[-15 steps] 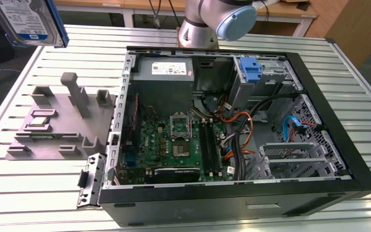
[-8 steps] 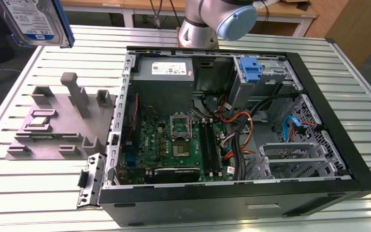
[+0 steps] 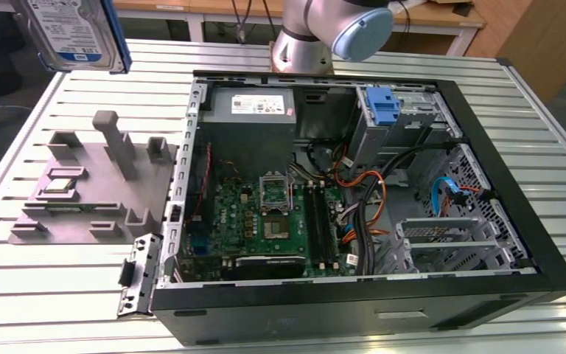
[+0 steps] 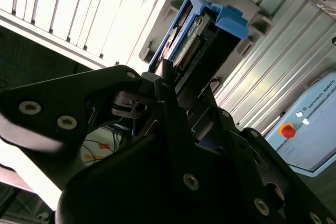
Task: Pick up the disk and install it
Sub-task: 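Pick up the disk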
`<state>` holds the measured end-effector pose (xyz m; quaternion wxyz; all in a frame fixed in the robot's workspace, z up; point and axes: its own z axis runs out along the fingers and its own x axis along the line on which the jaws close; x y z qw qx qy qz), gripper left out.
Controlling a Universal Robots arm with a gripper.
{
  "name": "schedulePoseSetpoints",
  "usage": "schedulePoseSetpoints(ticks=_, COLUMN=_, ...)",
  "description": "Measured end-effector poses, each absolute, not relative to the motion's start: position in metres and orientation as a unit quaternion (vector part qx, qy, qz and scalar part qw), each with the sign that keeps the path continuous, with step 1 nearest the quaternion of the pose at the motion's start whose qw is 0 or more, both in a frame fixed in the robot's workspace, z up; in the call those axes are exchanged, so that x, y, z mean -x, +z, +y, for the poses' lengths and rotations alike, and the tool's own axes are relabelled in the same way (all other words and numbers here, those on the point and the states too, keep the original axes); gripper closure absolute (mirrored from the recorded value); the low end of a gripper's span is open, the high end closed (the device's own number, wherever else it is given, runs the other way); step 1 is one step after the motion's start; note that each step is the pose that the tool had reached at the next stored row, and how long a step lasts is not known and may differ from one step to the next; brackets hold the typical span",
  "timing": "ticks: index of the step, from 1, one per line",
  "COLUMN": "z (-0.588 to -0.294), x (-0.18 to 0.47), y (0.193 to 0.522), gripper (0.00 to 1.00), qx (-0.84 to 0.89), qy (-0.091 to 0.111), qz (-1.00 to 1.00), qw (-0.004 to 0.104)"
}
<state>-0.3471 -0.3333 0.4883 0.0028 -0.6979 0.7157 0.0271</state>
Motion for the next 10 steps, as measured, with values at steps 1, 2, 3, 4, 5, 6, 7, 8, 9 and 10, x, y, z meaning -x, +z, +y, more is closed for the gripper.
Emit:
schedulePoseSetpoints(ticks=1, z=-0.333, x=0.345, y=0.488, gripper=0.65, qx=0.698, qy=0.027, qz=0.716, qw=0.003)
schedulePoseSetpoints(ticks=2, z=-0.333, x=0.342, y=0.488, gripper=0.65, qx=0.698, qy=0.027, qz=0.716, qw=0.003)
schedulePoseSetpoints(ticks=3, z=-0.333, x=0.34, y=0.488, gripper=0.65, qx=0.698, qy=0.027, qz=0.716, qw=0.003)
schedulePoseSetpoints(ticks=4, z=-0.333, x=0.338, y=0.488, gripper=0.65, qx=0.698, qy=0.027, qz=0.716, qw=0.003)
schedulePoseSetpoints(ticks=5, z=-0.333, x=0.335, y=0.488, gripper=0.65, qx=0.698, qy=0.027, qz=0.716, qw=0.003)
schedulePoseSetpoints(ticks=6, z=-0.333, x=0.333, y=0.488, gripper=0.65, qx=0.698, qy=0.027, qz=0.716, qw=0.003)
schedulePoseSetpoints(ticks=7, z=-0.333, x=0.331, y=0.488, gripper=0.65, qx=0.698, qy=0.027, qz=0.716, qw=0.003)
schedulePoseSetpoints(ticks=8, z=-0.333, x=0.328, y=0.488, gripper=0.65, qx=0.698, qy=0.027, qz=0.716, qw=0.003)
schedulePoseSetpoints(ticks=9, z=-0.333, x=0.326, y=0.488, gripper=0.65, qx=0.698, qy=0.027, qz=0.716, qw=0.003)
schedulePoseSetpoints(ticks=10, z=-0.333, x=0.324, y=0.488, gripper=0.65, qx=0.698, qy=0.027, qz=0.716, qw=0.003)
